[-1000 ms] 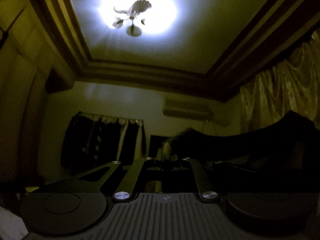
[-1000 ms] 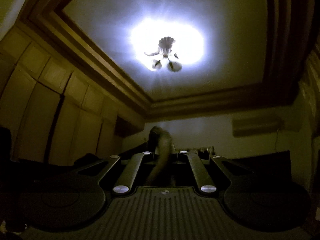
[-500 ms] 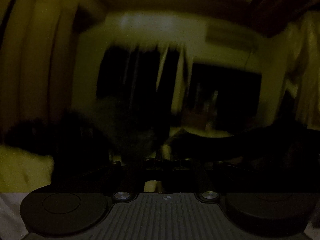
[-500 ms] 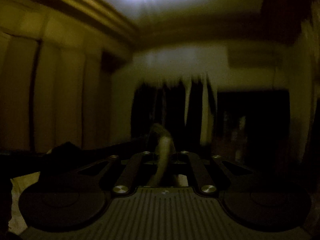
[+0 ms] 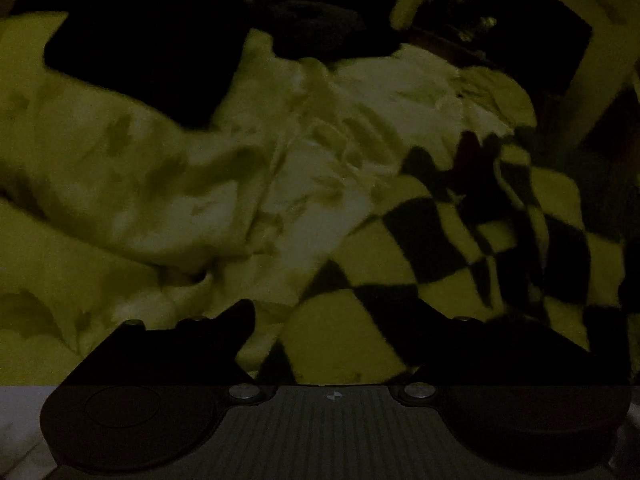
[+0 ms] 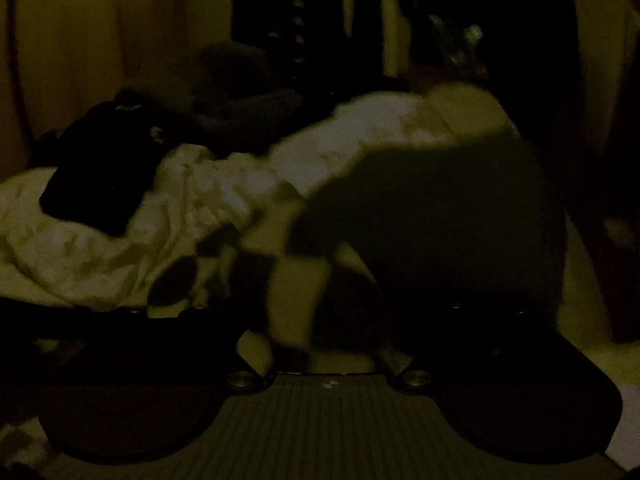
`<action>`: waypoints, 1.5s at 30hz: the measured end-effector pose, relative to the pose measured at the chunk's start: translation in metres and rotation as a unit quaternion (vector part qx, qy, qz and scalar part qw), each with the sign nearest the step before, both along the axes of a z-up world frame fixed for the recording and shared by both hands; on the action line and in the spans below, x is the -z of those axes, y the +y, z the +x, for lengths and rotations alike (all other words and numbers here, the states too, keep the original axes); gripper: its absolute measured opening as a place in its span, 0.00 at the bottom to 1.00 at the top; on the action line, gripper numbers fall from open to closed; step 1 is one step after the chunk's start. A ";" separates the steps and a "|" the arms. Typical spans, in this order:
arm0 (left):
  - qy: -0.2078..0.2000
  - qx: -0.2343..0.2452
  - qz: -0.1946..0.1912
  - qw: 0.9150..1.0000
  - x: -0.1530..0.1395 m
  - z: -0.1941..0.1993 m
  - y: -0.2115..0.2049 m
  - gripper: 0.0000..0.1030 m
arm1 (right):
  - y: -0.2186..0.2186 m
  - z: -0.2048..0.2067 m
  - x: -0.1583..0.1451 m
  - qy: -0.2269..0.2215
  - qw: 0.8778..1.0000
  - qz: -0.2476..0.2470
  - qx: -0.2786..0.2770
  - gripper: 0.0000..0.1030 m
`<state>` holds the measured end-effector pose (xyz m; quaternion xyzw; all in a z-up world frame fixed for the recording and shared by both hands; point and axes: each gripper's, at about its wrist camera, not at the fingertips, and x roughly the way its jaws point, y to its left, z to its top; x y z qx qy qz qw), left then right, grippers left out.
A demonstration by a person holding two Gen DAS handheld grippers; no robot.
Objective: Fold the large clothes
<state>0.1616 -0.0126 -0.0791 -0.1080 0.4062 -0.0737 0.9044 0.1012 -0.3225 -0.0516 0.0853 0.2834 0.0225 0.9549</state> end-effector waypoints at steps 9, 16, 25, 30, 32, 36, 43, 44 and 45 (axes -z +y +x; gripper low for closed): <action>-0.041 0.004 0.035 0.999 -0.018 -0.024 -0.005 1.00 | -0.011 -0.018 0.003 0.003 0.996 0.081 0.020 0.83; -0.108 0.081 0.010 0.991 -0.080 -0.099 0.001 1.00 | 0.015 -0.083 -0.046 -0.059 0.995 0.049 -0.061 0.88; -0.090 0.120 -0.037 0.988 -0.081 -0.164 0.015 1.00 | 0.056 -0.171 -0.084 -0.118 0.984 -0.042 -0.123 0.97; -0.087 0.097 -0.049 0.990 -0.081 -0.187 0.031 1.00 | 0.063 -0.199 -0.087 -0.127 0.981 -0.092 -0.110 0.98; -0.089 0.092 -0.056 0.990 -0.086 -0.194 0.034 1.00 | 0.061 -0.204 -0.085 -0.122 0.983 -0.095 -0.100 0.98; -0.104 0.121 -0.047 0.986 -0.097 -0.211 0.022 1.00 | 0.056 -0.209 -0.081 -0.111 0.986 -0.086 -0.091 0.97; -0.065 0.177 -0.034 0.981 -0.079 -0.230 -0.004 1.00 | 0.057 -0.218 -0.081 -0.090 0.985 -0.121 -0.081 0.96; -0.057 0.186 -0.036 0.980 -0.076 -0.231 -0.007 1.00 | 0.056 -0.218 -0.078 -0.081 0.985 -0.126 -0.083 0.96; -0.050 0.196 -0.037 0.979 -0.075 -0.233 -0.010 1.00 | 0.056 -0.217 -0.075 -0.069 0.985 -0.128 -0.089 0.96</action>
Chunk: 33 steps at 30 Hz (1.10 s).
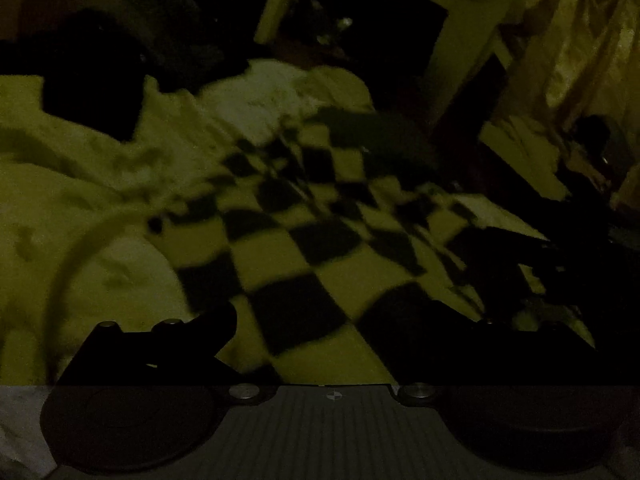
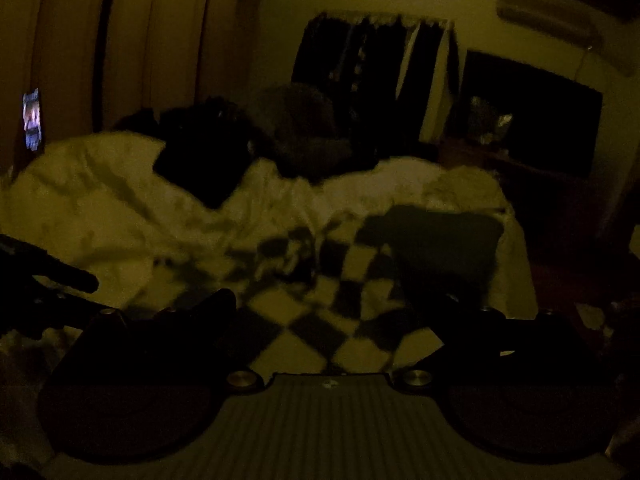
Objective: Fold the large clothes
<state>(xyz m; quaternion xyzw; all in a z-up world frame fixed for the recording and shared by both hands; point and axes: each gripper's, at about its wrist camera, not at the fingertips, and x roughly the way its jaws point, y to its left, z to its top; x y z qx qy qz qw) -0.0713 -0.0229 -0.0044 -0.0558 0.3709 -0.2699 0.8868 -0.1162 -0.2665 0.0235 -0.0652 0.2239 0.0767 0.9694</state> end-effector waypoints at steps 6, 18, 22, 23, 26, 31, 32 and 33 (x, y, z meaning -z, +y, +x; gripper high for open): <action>-0.022 0.047 0.011 0.999 -0.012 -0.019 -0.018 1.00 | 0.003 -0.003 0.011 0.036 0.998 0.006 -0.041 0.96; -0.079 0.143 0.147 0.976 0.006 -0.046 -0.072 1.00 | 0.001 0.003 0.021 0.057 0.998 0.014 -0.030 0.92; -0.049 0.134 0.122 0.982 0.013 -0.036 -0.065 1.00 | -0.015 0.008 0.022 0.067 0.996 0.051 -0.005 0.92; -0.047 0.126 0.112 0.985 0.011 -0.033 -0.061 1.00 | -0.017 0.009 0.023 0.072 0.996 0.057 -0.002 0.92; -0.038 0.118 0.077 0.989 0.005 -0.031 -0.049 0.97 | -0.015 0.010 0.027 0.080 0.996 0.048 0.000 0.92; -0.007 0.101 0.014 0.995 -0.003 -0.018 -0.021 0.83 | -0.012 0.010 0.030 0.084 0.995 0.046 -0.012 0.92; -0.003 0.093 -0.001 0.996 -0.004 -0.014 -0.014 0.82 | -0.014 0.010 0.029 0.083 0.995 0.051 -0.010 0.92; -0.003 0.084 -0.009 0.996 -0.005 -0.012 -0.009 0.81 | -0.016 0.010 0.029 0.083 0.995 0.054 -0.006 0.92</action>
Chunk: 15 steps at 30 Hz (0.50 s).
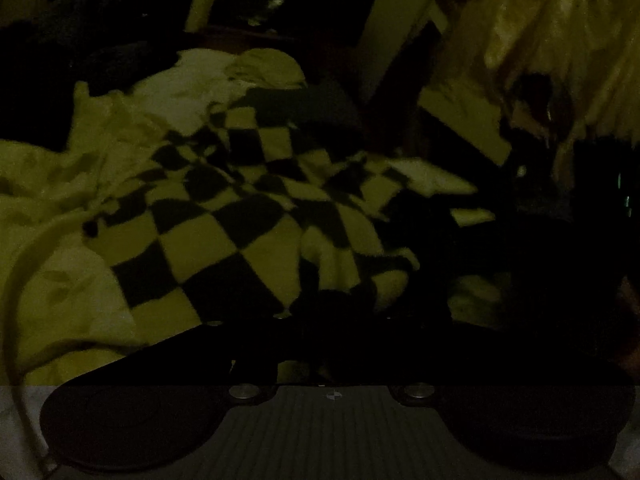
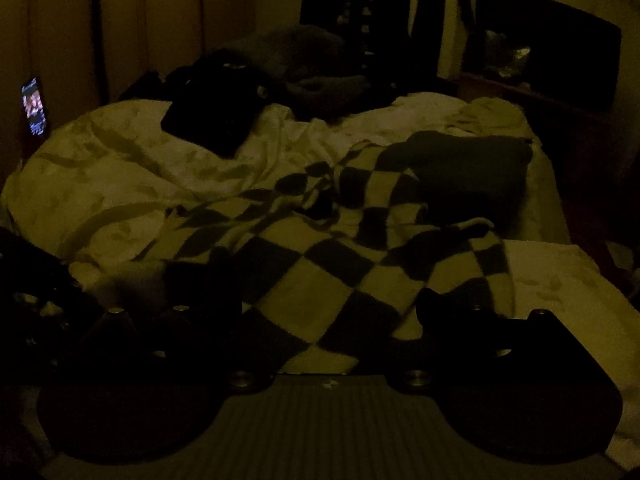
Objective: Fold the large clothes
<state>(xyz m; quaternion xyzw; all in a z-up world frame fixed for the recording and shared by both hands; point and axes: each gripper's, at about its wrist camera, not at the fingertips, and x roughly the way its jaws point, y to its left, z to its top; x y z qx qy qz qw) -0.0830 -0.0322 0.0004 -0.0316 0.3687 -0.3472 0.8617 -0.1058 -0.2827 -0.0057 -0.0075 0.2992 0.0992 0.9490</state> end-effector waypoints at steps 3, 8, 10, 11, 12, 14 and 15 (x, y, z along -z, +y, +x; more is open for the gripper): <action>0.005 -0.036 -0.021 0.999 0.000 0.008 0.014 0.79 | -0.008 0.002 0.001 0.005 1.000 0.013 0.020 0.92; -0.003 -0.110 -0.059 0.992 -0.011 0.021 0.043 0.75 | -0.018 0.004 0.001 0.014 0.998 0.052 0.032 0.94; -0.018 -0.144 -0.069 0.987 -0.019 0.024 0.060 0.75 | -0.019 0.005 0.002 0.014 0.998 0.059 0.029 0.94; -0.031 -0.166 -0.071 0.983 -0.024 0.026 0.069 0.74 | -0.019 0.004 0.002 0.012 0.998 0.063 0.027 0.94; -0.048 -0.189 -0.064 0.979 -0.030 0.028 0.077 0.74 | -0.018 0.004 0.002 0.007 0.997 0.068 0.022 0.94; -0.094 -0.249 -0.037 0.963 -0.041 0.032 0.093 0.74 | -0.014 0.002 0.001 -0.006 0.997 0.077 0.001 0.94; -0.119 -0.282 -0.020 0.952 -0.048 0.036 0.103 0.74 | -0.010 0.001 0.000 -0.012 0.997 0.077 -0.012 0.94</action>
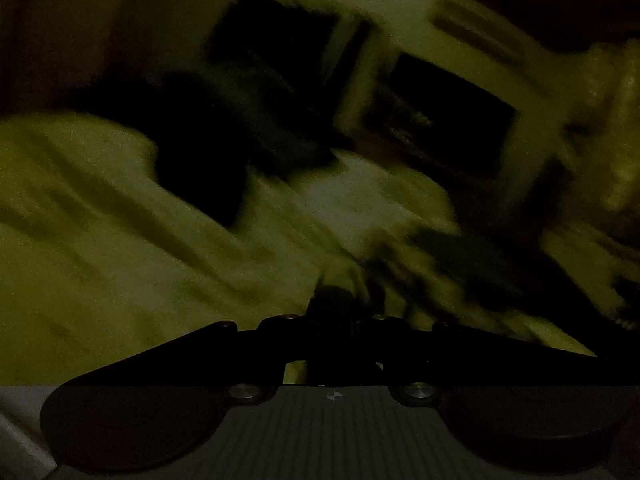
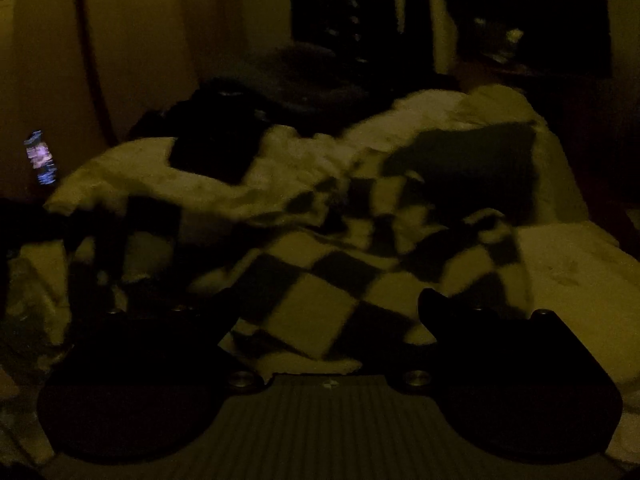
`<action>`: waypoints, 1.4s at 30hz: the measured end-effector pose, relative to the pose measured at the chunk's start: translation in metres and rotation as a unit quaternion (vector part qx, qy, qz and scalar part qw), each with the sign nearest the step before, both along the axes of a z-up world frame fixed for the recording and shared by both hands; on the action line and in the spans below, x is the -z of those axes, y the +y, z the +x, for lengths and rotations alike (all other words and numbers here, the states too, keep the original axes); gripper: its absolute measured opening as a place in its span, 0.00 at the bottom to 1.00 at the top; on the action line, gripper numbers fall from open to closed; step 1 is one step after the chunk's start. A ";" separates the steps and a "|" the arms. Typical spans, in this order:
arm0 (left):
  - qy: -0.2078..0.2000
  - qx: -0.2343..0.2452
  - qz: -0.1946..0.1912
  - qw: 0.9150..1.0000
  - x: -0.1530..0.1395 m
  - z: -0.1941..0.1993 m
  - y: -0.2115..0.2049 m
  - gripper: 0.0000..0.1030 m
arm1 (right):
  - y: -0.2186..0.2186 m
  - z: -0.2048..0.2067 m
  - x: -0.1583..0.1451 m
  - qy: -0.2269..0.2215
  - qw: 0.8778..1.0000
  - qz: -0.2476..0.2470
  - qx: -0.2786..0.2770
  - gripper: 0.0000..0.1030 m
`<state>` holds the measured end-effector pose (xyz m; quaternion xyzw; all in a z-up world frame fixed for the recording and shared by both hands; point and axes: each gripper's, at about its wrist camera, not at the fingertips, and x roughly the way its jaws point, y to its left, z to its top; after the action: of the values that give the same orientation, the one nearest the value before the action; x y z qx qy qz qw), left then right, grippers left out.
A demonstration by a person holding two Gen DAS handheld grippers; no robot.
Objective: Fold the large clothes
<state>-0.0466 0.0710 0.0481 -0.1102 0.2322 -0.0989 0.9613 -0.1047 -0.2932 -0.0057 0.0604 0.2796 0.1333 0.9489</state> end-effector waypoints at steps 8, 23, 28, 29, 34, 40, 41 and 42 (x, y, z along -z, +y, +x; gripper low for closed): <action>-0.033 -0.213 0.153 0.964 -0.008 0.089 0.045 0.76 | 0.042 -0.006 0.001 -0.027 0.994 -0.056 -0.088 0.94; 0.051 -0.221 0.238 0.945 0.112 0.123 0.030 1.00 | 0.095 -0.004 0.025 0.026 0.971 -0.116 -0.206 0.95; 0.064 -0.224 0.200 0.952 0.100 0.116 0.039 1.00 | 0.101 -0.004 0.029 0.033 0.967 -0.135 -0.214 0.96; 0.062 -0.224 0.190 0.954 0.097 0.114 0.037 1.00 | 0.100 -0.005 0.028 0.031 0.967 -0.135 -0.215 0.96; 0.037 -0.191 0.107 0.975 0.071 0.080 0.023 1.00 | 0.098 -0.009 0.023 0.017 0.967 -0.134 -0.215 0.96; 0.075 -0.056 0.011 0.996 0.066 0.059 -0.015 1.00 | 0.099 -0.016 0.018 0.001 0.963 -0.146 -0.228 0.92; 0.086 -0.032 0.005 0.996 0.069 0.059 -0.024 1.00 | 0.100 -0.019 0.017 -0.005 0.960 -0.150 -0.235 0.86; 0.093 -0.016 0.004 0.995 0.073 0.059 -0.032 1.00 | 0.101 -0.020 0.018 -0.009 0.958 -0.152 -0.243 0.78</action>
<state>0.0128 0.0386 -0.0248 -0.1185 0.3196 -0.0719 0.9374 -0.1251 -0.1924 -0.0234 -0.1556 0.2946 0.3161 0.8883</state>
